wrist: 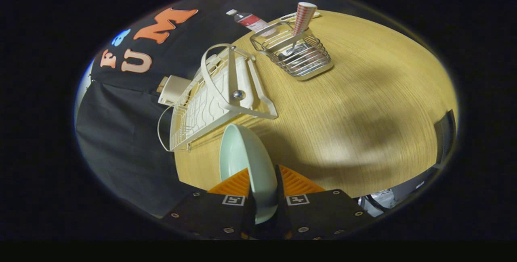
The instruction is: Take the plate from the dish rack, then take the spoon from the basket and place it into the plate.
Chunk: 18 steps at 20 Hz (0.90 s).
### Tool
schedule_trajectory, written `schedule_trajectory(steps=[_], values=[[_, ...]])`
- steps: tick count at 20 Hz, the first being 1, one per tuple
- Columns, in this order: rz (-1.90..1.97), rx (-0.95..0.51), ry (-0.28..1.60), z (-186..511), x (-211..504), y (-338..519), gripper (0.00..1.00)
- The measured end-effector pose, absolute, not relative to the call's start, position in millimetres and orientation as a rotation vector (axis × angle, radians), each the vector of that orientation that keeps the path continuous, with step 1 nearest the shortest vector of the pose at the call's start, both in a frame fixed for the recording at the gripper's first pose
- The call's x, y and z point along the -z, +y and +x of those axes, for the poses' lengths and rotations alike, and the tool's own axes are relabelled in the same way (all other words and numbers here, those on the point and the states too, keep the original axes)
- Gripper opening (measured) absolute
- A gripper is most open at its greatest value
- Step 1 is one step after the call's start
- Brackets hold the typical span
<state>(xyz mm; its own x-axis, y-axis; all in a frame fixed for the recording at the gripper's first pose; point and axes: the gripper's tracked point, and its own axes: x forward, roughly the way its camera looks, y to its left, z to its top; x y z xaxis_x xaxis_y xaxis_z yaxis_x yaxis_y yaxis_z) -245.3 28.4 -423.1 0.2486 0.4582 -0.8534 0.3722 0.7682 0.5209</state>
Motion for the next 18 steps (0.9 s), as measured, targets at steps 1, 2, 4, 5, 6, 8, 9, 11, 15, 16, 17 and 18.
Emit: schedule_trajectory(steps=[1,2,4,5,6,8,9,11,15,16,17,18], values=[[0.768,-0.068,1.350,-244,426,29,0.23],[0.793,-0.061,1.343,-241,430,29,0.23],[0.821,-0.038,1.318,-234,435,30,0.23],[0.798,-0.019,1.308,-232,438,27,0.24],[0.763,-0.012,1.303,-231,441,24,0.27],[0.714,-0.008,1.296,-230,439,16,0.38],[0.694,-0.003,1.289,-229,437,10,0.39],[0.656,0.023,1.250,-219,427,-4,0.44],[0.514,0.069,1.113,-186,397,-41,0.60],[0.479,0.087,1.087,-176,391,-50,0.63],[0.452,0.101,1.055,-167,385,-60,0.64],[0.430,0.119,1.026,-158,381,-69,0.66]])
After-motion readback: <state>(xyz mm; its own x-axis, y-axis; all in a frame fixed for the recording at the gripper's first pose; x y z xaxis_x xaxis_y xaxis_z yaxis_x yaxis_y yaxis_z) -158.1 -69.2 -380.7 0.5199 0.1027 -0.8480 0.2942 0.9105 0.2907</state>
